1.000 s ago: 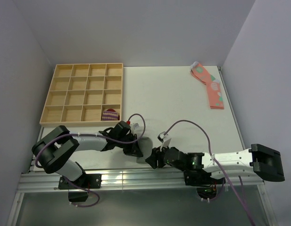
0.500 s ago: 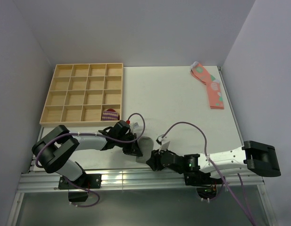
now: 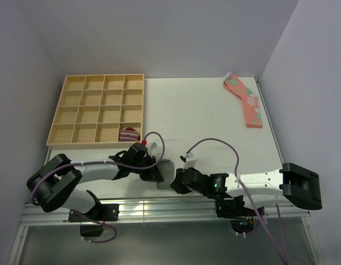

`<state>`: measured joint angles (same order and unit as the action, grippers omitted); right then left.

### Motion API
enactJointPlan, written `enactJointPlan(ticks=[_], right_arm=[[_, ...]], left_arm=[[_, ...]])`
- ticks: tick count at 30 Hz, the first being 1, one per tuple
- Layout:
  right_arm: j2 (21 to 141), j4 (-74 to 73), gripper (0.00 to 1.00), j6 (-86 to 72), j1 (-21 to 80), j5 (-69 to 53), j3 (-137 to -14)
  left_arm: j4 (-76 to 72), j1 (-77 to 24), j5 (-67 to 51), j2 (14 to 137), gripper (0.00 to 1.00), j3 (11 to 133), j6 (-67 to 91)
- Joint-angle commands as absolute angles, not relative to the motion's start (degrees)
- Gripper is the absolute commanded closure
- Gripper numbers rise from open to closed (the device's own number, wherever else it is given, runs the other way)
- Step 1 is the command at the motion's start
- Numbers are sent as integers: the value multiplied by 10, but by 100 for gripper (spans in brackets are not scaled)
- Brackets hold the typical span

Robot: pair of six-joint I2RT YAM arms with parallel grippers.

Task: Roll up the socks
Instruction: Roll the sock at the center of the board.

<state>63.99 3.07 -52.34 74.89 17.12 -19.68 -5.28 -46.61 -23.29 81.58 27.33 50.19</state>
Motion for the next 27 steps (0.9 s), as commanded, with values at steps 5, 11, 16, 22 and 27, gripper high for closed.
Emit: enactJointPlan(ticks=[5,11,16,22,27], right_arm=[[699,-125,84,-535,704,99,-286],[750,-184,85,-539,684,64,-343],[776,-201,86,-528,665,38,-366],[782,-214,86,-508,630,3,-381],[793,-231,85,-474,581,-58,-405]], left_arm=[[-23,-455,-150,771,71,243,471],[-43,-456,-126,722,58,231,478],[-39,-460,-99,689,55,227,472],[-69,-486,-69,632,51,200,487],[-77,-550,-3,614,49,200,493]])
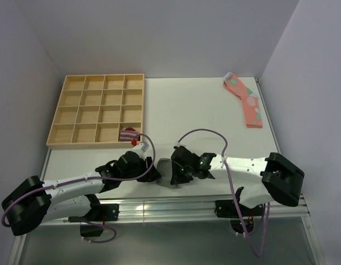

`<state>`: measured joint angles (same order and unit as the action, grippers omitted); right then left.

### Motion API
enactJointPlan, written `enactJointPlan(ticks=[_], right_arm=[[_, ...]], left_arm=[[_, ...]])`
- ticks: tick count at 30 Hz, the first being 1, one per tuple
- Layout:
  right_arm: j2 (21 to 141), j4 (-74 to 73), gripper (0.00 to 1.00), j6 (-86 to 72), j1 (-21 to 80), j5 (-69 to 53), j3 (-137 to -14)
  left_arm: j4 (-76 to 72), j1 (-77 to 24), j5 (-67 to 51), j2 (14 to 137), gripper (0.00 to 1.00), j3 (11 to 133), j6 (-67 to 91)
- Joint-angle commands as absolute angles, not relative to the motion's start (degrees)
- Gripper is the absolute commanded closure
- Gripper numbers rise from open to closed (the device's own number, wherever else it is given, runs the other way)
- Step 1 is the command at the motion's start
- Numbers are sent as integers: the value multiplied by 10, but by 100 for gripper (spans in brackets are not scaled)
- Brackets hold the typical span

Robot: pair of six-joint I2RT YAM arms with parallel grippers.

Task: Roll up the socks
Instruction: Roll the sock at the center of the board.

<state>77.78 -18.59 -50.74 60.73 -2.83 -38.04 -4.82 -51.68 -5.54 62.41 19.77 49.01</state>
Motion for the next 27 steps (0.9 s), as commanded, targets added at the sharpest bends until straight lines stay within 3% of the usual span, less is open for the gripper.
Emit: enactJointPlan(ticks=[1,13,27], right_arm=[[798,-238,85,-469,577,-68,-416],[865,-261,85,-426,548,-135,-475],[885,-277,84,-415,535,-166,-500]], left_arm=[[-78,-559,-3,616,49,201,494],[-88,-627,110,637,48,190,502],[-131,-637,106,652,49,174,490]])
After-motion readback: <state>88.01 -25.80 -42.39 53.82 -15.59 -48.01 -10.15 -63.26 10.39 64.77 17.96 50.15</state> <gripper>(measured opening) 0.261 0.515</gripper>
